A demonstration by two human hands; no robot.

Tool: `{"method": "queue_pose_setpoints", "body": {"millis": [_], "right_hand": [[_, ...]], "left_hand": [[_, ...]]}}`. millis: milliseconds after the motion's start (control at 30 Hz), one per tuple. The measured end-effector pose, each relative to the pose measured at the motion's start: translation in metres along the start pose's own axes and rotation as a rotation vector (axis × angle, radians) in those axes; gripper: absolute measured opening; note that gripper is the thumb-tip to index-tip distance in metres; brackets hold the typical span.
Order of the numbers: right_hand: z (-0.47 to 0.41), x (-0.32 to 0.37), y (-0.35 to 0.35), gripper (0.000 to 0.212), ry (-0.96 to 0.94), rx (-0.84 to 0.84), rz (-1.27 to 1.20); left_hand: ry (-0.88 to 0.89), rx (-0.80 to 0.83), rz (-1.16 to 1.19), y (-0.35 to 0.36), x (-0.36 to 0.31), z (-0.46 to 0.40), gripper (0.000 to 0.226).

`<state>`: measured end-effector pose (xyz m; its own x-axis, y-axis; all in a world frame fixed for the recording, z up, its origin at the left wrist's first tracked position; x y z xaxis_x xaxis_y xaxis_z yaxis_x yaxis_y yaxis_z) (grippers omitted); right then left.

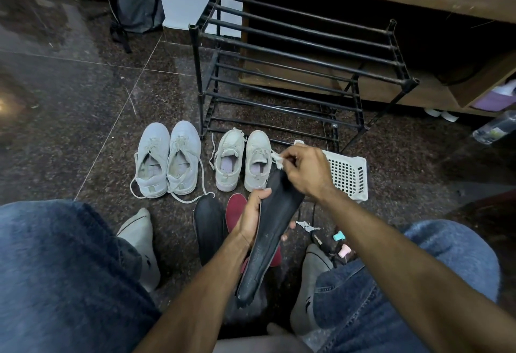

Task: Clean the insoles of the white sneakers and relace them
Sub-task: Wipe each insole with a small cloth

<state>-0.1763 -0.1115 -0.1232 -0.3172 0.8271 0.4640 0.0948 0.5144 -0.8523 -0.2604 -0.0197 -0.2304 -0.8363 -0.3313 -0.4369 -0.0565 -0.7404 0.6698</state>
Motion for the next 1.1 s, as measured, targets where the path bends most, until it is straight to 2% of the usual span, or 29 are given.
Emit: {"method": "queue_pose_setpoints", "body": {"millis": [67,200,333,467,567,700,767,867,967,1033,1100], "right_hand": [[0.005,0.008,0.002,0.014,-0.032,0.016,-0.046],[0.034,0.034,0.019,0.015,-0.179,0.195,-0.067],[0.023,0.027,0.009,0.013,-0.093,0.079,-0.06],[0.007,0.004,-0.007,0.015,0.134,-0.051,0.01],[0.012,0.011,-0.007,0.013,0.068,-0.04,0.004],[0.041,0.046,0.017,0.012,-0.154,0.109,-0.045],[0.048,0.051,0.022,0.012,-0.189,0.161,0.004],[0.034,0.048,0.015,0.014,-0.165,0.149,0.104],[0.019,0.036,0.003,0.017,-0.03,0.041,0.135],[0.021,0.035,0.004,0.016,0.006,0.012,0.131],[0.035,0.045,0.017,0.016,-0.037,0.074,0.095]], "left_hand": [[0.02,-0.002,0.015,-0.003,-0.005,0.001,0.059],[0.102,0.034,0.073,-0.003,-0.015,0.004,0.05],[0.071,0.071,0.095,-0.007,-0.013,0.002,0.058],[0.002,0.075,0.058,-0.004,-0.003,0.001,0.063],[-0.011,0.029,0.047,-0.007,-0.002,0.0,0.063],[0.169,-0.009,0.185,-0.01,-0.021,0.003,0.052],[0.197,-0.019,0.221,-0.013,-0.024,0.002,0.058],[0.139,0.017,0.222,-0.01,-0.022,0.003,0.051],[0.077,0.053,0.193,-0.008,-0.015,-0.002,0.059],[0.084,0.059,0.191,-0.005,-0.015,-0.002,0.058],[0.157,-0.011,0.225,-0.015,-0.02,-0.002,0.049]]}}
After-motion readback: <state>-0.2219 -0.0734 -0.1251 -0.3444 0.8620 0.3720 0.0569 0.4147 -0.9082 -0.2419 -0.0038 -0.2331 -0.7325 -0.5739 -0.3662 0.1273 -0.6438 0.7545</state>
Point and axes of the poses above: each hand's wrist, its own z-axis away from the middle knuckle, its own y-axis out of the palm, x = y × z, the point moved 7 cm from there along -z, towards the middle knuckle, and after that the axes turned 12 degrees about -y, right-handed, at the moved point
